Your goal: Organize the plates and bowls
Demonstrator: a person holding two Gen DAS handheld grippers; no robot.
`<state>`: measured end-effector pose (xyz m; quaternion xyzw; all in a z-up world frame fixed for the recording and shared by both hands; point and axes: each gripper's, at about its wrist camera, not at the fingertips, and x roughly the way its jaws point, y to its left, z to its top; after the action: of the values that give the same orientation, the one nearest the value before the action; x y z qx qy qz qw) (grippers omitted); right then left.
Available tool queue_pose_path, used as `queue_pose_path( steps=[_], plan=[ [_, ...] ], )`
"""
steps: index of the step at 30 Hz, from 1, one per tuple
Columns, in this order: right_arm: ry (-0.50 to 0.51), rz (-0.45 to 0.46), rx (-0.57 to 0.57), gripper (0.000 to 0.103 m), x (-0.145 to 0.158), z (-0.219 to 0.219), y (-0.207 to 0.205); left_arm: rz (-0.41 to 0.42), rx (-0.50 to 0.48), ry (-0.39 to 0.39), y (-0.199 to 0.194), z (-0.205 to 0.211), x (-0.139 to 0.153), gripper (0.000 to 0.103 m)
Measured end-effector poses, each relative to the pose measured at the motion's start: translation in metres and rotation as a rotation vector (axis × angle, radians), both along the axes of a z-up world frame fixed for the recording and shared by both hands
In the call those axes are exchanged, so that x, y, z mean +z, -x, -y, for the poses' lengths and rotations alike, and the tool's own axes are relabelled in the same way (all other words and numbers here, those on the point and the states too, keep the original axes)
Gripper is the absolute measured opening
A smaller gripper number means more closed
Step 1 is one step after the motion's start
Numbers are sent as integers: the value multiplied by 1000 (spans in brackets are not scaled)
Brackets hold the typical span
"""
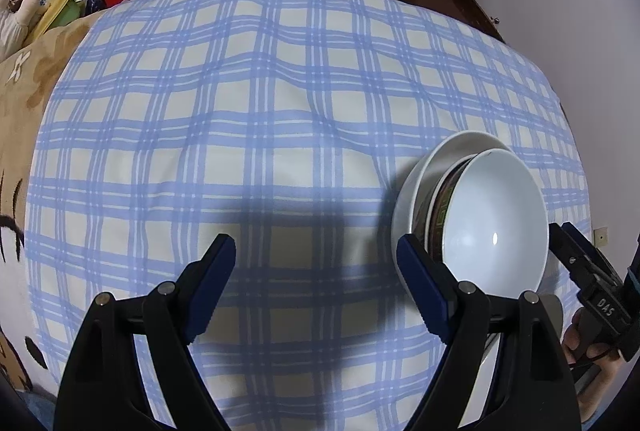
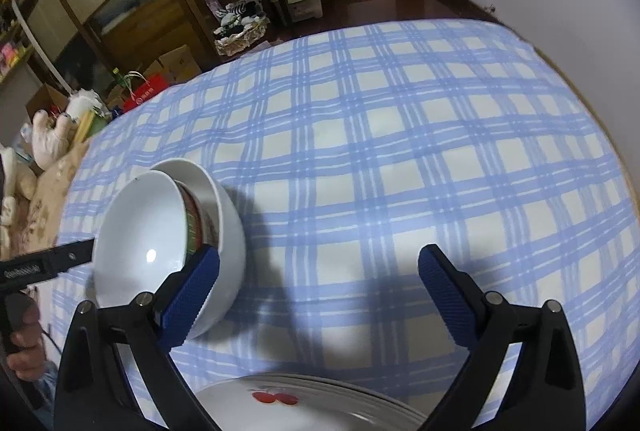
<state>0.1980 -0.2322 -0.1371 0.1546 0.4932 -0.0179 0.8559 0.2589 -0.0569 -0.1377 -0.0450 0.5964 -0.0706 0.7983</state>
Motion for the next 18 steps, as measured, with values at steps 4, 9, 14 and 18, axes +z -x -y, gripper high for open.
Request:
queue_pose_path(
  steps=[4, 9, 14, 18],
  plan=[
    [-4, -15, 33, 103, -2, -6, -2, -13, 6, 12, -1, -1, -2, 82],
    [-12, -37, 28, 103, -6, -8, -4, -21, 18, 9, 0, 0, -5, 82],
    [2, -50, 43, 103, -6, -8, -7, -28, 16, -15, -2, 4, -9, 82],
    [21, -38, 48, 103, -4, -9, -7, -15, 22, 9, -2, -1, -3, 82]
  ],
)
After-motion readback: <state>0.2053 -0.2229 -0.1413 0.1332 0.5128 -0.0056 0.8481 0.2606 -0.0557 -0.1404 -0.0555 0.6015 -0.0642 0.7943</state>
